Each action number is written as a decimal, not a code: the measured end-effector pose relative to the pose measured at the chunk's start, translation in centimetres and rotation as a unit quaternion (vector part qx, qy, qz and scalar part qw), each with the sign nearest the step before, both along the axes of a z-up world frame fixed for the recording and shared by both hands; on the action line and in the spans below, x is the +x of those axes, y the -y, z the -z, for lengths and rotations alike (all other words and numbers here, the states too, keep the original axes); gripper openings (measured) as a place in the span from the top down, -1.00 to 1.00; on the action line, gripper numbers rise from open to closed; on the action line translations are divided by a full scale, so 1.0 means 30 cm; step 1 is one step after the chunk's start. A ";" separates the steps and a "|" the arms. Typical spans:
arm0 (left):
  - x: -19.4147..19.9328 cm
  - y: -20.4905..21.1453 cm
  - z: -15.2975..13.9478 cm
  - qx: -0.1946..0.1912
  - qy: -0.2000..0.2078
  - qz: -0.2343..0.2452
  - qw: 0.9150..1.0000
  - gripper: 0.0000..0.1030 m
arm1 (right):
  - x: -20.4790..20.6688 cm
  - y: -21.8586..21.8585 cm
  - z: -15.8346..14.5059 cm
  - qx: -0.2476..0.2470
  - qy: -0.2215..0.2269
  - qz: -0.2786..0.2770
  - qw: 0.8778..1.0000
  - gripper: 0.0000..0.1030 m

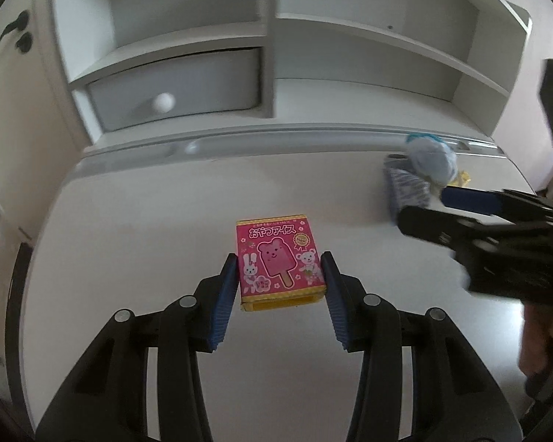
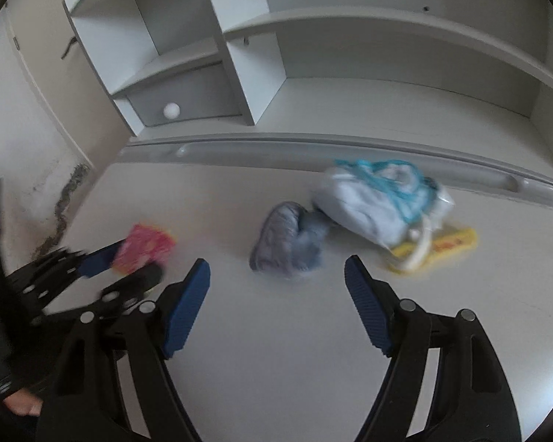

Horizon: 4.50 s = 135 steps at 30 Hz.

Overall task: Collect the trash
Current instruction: 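Grasp the pink snack box with the left tool while the right tool grasps the grey socks, then carry the pink box and grey socks over the bin and open both tools, then swing both open tools back over the desk toward the remaining trash, then grasp the blue-trimmed white cloth with the left tool while the right tool grasps the tape roll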

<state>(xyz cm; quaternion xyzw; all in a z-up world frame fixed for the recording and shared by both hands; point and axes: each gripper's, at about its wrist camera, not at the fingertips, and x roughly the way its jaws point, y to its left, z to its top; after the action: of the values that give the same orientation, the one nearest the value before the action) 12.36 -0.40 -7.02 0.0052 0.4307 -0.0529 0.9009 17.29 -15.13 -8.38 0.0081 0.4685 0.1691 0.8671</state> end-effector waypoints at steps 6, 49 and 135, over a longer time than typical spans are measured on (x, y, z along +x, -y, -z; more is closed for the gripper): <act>-0.041 -0.065 -0.007 -0.008 -0.002 -0.014 1.000 0.15 | 0.027 -0.066 0.029 -0.013 -0.005 -0.008 1.000 0.63; -0.820 1.843 0.198 -0.044 -0.056 0.562 0.824 0.17 | -1.594 1.740 0.316 0.049 -0.070 0.554 0.828 0.70; 0.285 0.430 0.018 -0.011 0.023 0.159 0.987 -0.01 | -0.167 0.488 -0.072 0.022 0.025 0.116 0.993 -0.30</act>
<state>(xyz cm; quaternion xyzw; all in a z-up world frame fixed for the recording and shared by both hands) 20.90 -13.29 -7.57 0.0651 0.4033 -0.2003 0.8905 12.28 -29.76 -6.23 0.0772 0.4388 0.0779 0.8919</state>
